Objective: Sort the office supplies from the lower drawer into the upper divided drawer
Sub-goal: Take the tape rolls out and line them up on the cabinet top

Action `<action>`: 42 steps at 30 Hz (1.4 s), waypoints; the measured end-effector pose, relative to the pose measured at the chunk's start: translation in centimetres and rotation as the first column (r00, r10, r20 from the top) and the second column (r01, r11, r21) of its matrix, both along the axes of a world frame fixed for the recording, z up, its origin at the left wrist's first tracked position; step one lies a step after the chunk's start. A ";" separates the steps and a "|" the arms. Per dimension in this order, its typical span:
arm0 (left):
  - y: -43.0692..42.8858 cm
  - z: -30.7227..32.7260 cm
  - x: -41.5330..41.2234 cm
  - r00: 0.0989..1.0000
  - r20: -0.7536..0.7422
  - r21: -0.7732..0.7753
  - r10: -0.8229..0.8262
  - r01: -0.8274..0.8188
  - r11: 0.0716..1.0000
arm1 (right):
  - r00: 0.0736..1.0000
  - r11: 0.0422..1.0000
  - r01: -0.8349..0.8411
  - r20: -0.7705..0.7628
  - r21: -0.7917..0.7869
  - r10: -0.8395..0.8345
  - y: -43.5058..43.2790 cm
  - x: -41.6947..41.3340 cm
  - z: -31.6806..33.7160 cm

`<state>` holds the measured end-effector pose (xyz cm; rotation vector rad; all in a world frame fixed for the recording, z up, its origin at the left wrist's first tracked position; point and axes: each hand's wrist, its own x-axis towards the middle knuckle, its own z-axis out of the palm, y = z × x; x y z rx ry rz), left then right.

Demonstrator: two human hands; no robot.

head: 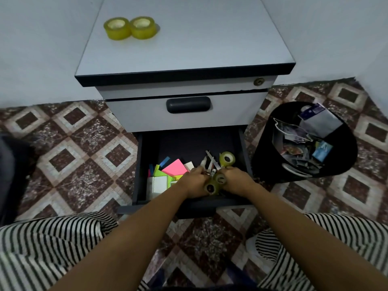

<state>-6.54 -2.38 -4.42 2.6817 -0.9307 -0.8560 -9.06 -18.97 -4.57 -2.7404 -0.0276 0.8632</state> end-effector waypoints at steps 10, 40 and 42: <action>-0.3 1.1 0.1 0.975 -0.124 -0.168 0.184 -0.203 0.965 | 0.994 0.986 0.081 0.055 0.144 -0.089 0.0 -0.4 1.0; 13.1 27.5 10.9 0.591 -0.147 -0.761 0.793 -0.580 0.290 | 0.708 0.884 -0.044 0.639 0.465 -0.301 10.1 9.3 26.3; 13.3 27.1 12.4 0.543 -0.056 -0.741 0.838 -0.585 0.330 | 0.720 0.889 -0.035 0.629 0.456 -0.294 11.0 11.1 26.4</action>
